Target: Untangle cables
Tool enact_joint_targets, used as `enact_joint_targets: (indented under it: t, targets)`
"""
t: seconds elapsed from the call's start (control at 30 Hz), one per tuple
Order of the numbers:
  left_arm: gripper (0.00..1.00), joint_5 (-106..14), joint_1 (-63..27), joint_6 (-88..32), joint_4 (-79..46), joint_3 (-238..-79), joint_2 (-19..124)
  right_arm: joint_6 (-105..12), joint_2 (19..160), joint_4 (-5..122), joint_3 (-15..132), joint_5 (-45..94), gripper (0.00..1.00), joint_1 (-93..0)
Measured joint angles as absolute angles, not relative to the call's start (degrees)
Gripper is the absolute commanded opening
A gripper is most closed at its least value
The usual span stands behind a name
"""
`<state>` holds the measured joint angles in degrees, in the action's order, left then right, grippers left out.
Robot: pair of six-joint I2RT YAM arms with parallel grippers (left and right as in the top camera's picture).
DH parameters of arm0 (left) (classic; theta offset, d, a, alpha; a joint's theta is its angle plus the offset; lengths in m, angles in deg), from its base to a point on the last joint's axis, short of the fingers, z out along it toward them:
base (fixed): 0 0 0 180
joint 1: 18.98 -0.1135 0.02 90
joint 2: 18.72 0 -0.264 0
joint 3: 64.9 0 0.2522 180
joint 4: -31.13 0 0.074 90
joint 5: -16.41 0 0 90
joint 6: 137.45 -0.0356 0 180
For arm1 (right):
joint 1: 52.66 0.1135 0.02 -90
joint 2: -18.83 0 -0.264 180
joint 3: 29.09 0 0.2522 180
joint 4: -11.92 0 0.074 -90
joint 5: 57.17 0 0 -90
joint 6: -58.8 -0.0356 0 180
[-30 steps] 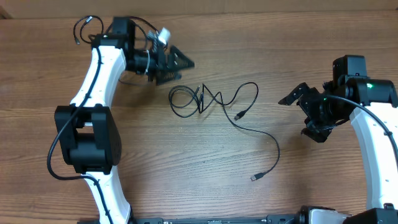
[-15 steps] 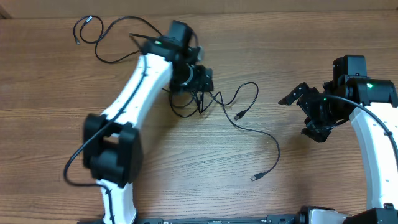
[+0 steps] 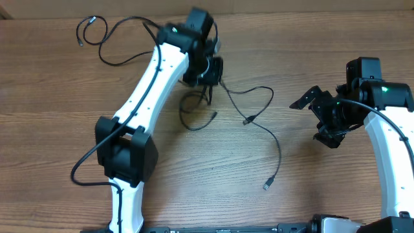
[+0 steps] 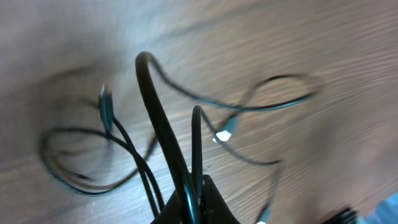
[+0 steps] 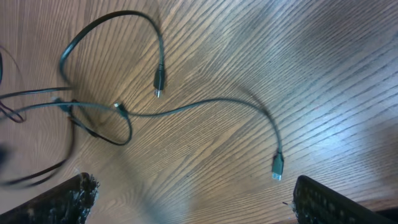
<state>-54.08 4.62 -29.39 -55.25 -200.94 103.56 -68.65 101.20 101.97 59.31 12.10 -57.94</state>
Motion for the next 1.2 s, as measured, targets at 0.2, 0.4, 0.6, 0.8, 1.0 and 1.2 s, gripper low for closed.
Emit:
enact_joint_targets:
  t: [0.2,0.4,0.6,0.8,1.0,1.2]
  targets:
    - [0.11,-51.04,4.66,-29.39,-57.67,-212.77,95.93,-68.65,101.20,101.97,59.31,12.12,1.00,-57.91]
    - [0.25,-51.83,4.66,-29.37,-63.27,-213.31,94.10,-68.61,101.20,101.95,59.31,12.12,1.00,-57.91]
    - [0.62,-55.00,4.66,-30.68,-69.58,-213.25,94.10,-68.63,101.20,101.95,59.31,12.12,1.00,-57.91]
    - [0.62,-56.96,5.88,-31.71,-65.63,-209.55,94.12,-68.61,101.20,101.95,59.31,12.10,1.00,-57.94]
    - [0.62,-61.60,9.31,-23.29,-48.56,-194.95,94.07,-68.65,101.20,101.97,59.31,12.12,1.00,-57.94]
    - [0.61,-71.61,10.84,-13.96,-36.82,-182.56,94.31,-68.63,101.20,101.95,59.31,12.12,1.00,-57.91]
